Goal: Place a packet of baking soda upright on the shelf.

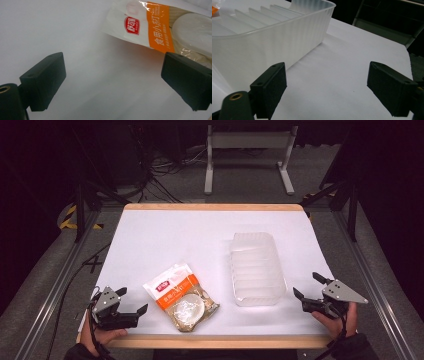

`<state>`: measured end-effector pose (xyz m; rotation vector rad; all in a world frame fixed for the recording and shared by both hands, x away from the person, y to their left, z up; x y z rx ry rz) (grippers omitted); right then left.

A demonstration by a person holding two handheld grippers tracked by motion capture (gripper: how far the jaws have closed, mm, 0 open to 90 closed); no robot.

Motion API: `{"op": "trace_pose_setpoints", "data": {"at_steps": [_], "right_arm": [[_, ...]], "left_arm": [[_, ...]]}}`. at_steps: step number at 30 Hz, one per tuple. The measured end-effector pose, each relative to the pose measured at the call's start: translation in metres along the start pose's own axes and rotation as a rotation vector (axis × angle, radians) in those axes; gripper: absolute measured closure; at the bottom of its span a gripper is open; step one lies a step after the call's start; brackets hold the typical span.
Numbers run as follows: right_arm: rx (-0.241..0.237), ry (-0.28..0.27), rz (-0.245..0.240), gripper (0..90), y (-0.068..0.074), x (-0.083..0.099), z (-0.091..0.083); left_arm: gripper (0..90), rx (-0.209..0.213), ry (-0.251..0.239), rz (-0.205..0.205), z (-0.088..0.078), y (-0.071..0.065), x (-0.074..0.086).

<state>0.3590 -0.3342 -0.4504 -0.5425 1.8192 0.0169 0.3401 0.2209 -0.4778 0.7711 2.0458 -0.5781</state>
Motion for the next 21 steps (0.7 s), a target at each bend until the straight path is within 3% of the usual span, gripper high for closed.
{"op": "trace_pose_setpoints", "data": {"at_steps": [4, 8, 13, 18, 21], "right_arm": [[0.006, -0.002, 0.011, 16.5, -0.002, -0.001, -0.001], [0.009, -0.007, -0.010, 16.5, 0.001, -0.003, -0.001], [0.006, -0.003, -0.018, 16.5, 0.003, -0.003, 0.002], [0.001, -0.004, -0.011, 16.5, 0.002, -0.005, 0.006], [-0.012, 0.001, -0.031, 16.5, 0.007, -0.006, 0.013]], "left_arm": [[6.3, 0.032, 0.016, -0.040, 0.001, -0.002, 0.003], [7.5, 0.053, 0.021, -0.107, 0.003, -0.001, 0.004], [8.3, 0.111, 0.031, -0.187, 0.008, -0.002, 0.007], [7.9, 0.148, 0.050, -0.220, 0.013, -0.006, 0.011], [7.9, 0.195, 0.046, -0.242, 0.018, -0.013, 0.009]]}}
Point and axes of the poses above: each handheld gripper's, and its own axes: z roughly forward along the jaws, x roughly out of its underside, y roughly to its left, the point moved 6 cm from there along z, roughly forward along the jaws, and after that the axes turned 8 degrees about x, right-handed, at the moved point
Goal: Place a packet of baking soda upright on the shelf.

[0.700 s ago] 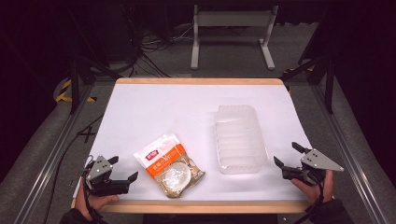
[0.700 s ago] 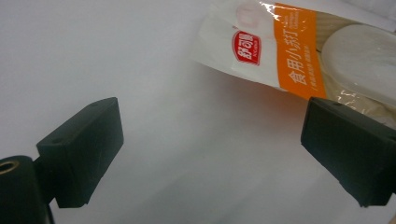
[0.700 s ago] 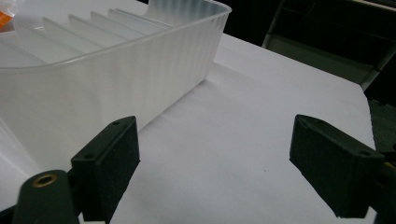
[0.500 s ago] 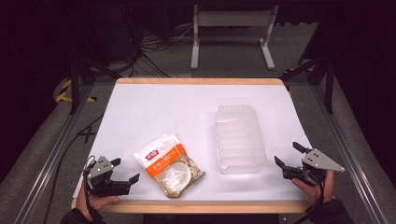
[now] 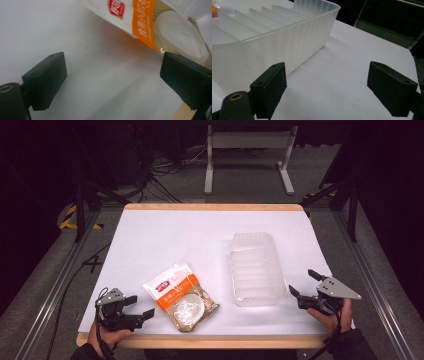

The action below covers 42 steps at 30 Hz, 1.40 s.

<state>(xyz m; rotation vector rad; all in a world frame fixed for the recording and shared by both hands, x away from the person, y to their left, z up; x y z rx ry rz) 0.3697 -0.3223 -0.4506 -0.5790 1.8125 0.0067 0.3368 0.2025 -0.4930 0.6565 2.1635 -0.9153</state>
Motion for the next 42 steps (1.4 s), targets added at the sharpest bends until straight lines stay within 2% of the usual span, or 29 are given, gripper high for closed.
{"op": "trace_pose_setpoints", "data": {"at_steps": [3, 7, 8, 13, 16, 18, 19, 22, 24, 25, 26, 27, 29, 31, 33, 34, 37, 40, 41, 42], "right_arm": [[-0.009, 0.010, -0.038, 16.5, 0.006, 0.000, 0.004], [-0.016, 0.013, -0.044, 16.6, 0.008, 0.000, 0.007], [-0.016, 0.012, -0.044, 16.6, 0.008, 0.000, 0.007], [-0.017, 0.012, -0.042, 16.6, 0.008, 0.000, 0.007], [-0.021, 0.012, -0.044, 16.5, 0.009, 0.000, 0.007], [-0.021, 0.012, -0.044, 16.5, 0.009, 0.000, 0.007], [-0.021, 0.011, -0.045, 16.5, 0.009, 0.000, 0.007], [-0.021, 0.011, -0.044, 16.3, 0.009, 0.000, 0.006], [-0.024, 0.012, -0.044, 16.1, 0.009, -0.001, 0.006], [-0.024, 0.012, -0.044, 16.1, 0.009, -0.001, 0.006], [-0.024, 0.013, -0.044, 16.1, 0.009, -0.001, 0.006], [-0.024, 0.013, -0.044, 16.1, 0.009, -0.001, 0.006], [-0.016, 0.009, -0.046, 16.6, 0.009, -0.001, 0.006], [-0.008, 0.005, -0.044, 16.7, 0.008, -0.001, 0.005], [0.010, 0.000, -0.035, 17.3, 0.005, -0.001, 0.003], [0.010, 0.000, -0.035, 17.3, 0.005, -0.001, 0.003], [0.017, -0.002, -0.022, 17.2, 0.003, 0.000, 0.001], [0.017, -0.002, -0.022, 17.2, 0.003, 0.000, -0.001], [0.017, -0.002, -0.022, 17.2, 0.003, 0.000, -0.001], [0.017, -0.002, -0.023, 17.3, 0.003, 0.000, 0.000]], "left_arm": [[7.8, 0.014, -0.003, -0.022, 0.006, -0.002, -0.003], [7.5, 0.058, -0.003, -0.075, 0.018, -0.003, -0.009], [7.5, 0.081, -0.001, -0.089, 0.023, -0.005, -0.009], [6.8, 0.147, -0.012, -0.120, 0.036, -0.009, -0.018], [6.9, 0.177, -0.006, -0.115, 0.047, -0.013, -0.023], [7.0, 0.220, 0.003, -0.105, 0.059, -0.021, -0.028], [6.7, 0.220, 0.003, -0.105, 0.059, -0.021, -0.028], [6.7, 0.232, 0.027, -0.078, 0.074, -0.028, -0.035], [9.6, 0.233, 0.033, -0.071, 0.085, -0.032, -0.040], [11.0, 0.233, 0.033, -0.071, 0.085, -0.032, -0.040], [11.0, 0.220, 0.036, -0.065, 0.089, -0.032, -0.042], [15.2, 0.208, 0.041, -0.061, 0.092, -0.034, -0.043], [30.1, 0.173, 0.054, -0.037, 0.097, -0.035, -0.045], [39.9, 0.178, 0.058, -0.038, 0.098, -0.035, -0.046], [55.7, 0.178, 0.056, -0.028, 0.099, -0.035, -0.046], [55.7, 0.176, 0.056, -0.014, 0.098, -0.036, -0.047], [78.3, 0.143, 0.044, 0.022, 0.096, -0.036, -0.049], [87.2, 0.137, 0.021, 0.061, 0.093, -0.039, -0.051], [87.2, 0.132, 0.015, 0.077, 0.092, -0.041, -0.051], [88.0, 0.117, 0.001, 0.117, 0.089, -0.045, -0.053]]}}
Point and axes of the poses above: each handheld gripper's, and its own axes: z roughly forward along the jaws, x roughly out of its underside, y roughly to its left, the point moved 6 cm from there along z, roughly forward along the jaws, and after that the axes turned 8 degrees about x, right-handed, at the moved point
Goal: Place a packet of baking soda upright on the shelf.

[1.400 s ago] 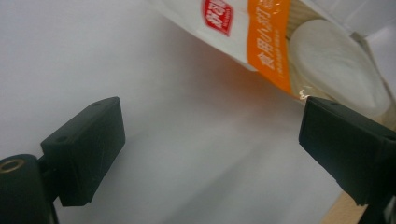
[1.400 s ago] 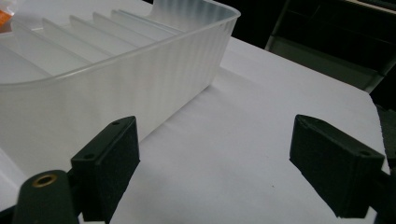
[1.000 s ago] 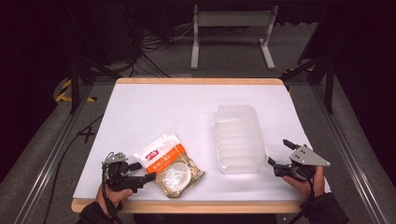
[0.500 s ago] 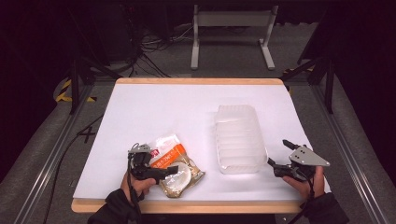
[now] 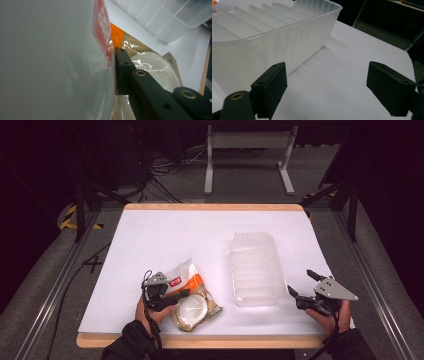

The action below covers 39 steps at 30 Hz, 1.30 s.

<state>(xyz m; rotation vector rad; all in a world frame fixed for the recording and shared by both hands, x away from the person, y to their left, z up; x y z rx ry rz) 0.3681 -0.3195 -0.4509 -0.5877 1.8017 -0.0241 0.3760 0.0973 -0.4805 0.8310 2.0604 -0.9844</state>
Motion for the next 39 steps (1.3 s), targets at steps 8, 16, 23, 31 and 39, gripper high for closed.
{"op": "trace_pose_setpoints", "data": {"at_steps": [8, 16, 23, 31, 39], "right_arm": [[0.010, -0.004, 0.009, 17.0, -0.003, 0.000, 0.000], [0.006, -0.006, 0.015, 16.8, -0.003, 0.001, -0.003], [-0.020, 0.011, 0.048, 15.8, -0.002, 0.007, -0.013], [-0.010, 0.022, 0.088, 15.1, -0.002, 0.014, -0.037], [0.025, 0.040, 0.098, 15.0, -0.008, 0.023, -0.049]], "left_arm": [[89.8, -0.004, -0.093, 0.170, -0.012, -0.030, -0.021], [89.9, 0.023, -0.143, 0.246, -0.018, -0.054, -0.038], [89.9, 0.008, -0.159, 0.275, -0.017, -0.049, -0.050], [89.9, 0.032, -0.191, 0.302, -0.009, -0.047, -0.072], [89.9, 0.114, -0.239, 0.333, 0.007, -0.060, -0.100]]}}
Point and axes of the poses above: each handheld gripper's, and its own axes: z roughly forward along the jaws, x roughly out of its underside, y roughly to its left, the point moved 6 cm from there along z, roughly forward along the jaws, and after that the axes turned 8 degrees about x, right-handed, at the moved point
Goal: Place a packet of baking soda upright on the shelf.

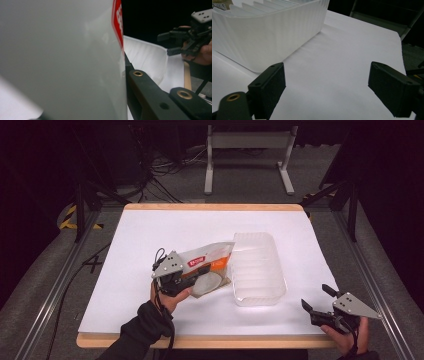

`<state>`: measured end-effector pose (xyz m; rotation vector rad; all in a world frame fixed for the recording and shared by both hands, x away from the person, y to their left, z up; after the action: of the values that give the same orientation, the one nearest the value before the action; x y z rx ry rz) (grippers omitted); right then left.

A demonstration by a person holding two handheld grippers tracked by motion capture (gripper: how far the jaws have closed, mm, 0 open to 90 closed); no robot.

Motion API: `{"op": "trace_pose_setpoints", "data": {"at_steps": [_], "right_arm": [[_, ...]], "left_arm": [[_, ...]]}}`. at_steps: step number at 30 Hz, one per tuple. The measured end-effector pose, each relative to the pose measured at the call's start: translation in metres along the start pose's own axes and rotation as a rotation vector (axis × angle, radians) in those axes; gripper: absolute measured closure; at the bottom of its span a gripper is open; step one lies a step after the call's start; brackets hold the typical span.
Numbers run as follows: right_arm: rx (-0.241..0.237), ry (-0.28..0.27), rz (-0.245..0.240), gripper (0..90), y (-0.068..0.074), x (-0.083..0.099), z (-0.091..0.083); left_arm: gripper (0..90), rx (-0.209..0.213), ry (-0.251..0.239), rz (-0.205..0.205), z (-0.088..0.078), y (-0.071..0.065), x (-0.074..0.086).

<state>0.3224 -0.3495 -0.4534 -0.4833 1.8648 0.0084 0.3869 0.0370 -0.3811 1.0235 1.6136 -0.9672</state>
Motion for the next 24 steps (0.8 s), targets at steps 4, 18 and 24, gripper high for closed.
{"op": "trace_pose_setpoints", "data": {"at_steps": [4, 18, 24], "right_arm": [[0.004, 0.002, 0.009, 14.9, -0.002, 0.001, 0.000], [0.001, 0.008, 0.007, 14.9, -0.002, 0.003, 0.002], [0.013, 0.019, 0.010, 15.0, -0.003, 0.004, 0.004]], "left_arm": [[89.9, 0.013, -0.019, 0.017, 0.008, -0.002, -0.008], [89.8, 0.074, -0.067, 0.049, 0.019, -0.006, -0.032], [89.9, 0.146, -0.077, 0.058, 0.036, -0.012, -0.040]]}}
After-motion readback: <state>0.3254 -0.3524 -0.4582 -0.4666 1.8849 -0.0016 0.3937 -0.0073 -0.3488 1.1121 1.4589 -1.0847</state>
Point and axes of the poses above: each handheld gripper's, and its own axes: z roughly forward along the jaws, x roughly out of its underside, y roughly to its left, the point moved 6 cm from there along z, roughly forward along the jaws, and after that the axes turned 8 degrees about x, right-handed, at the moved point
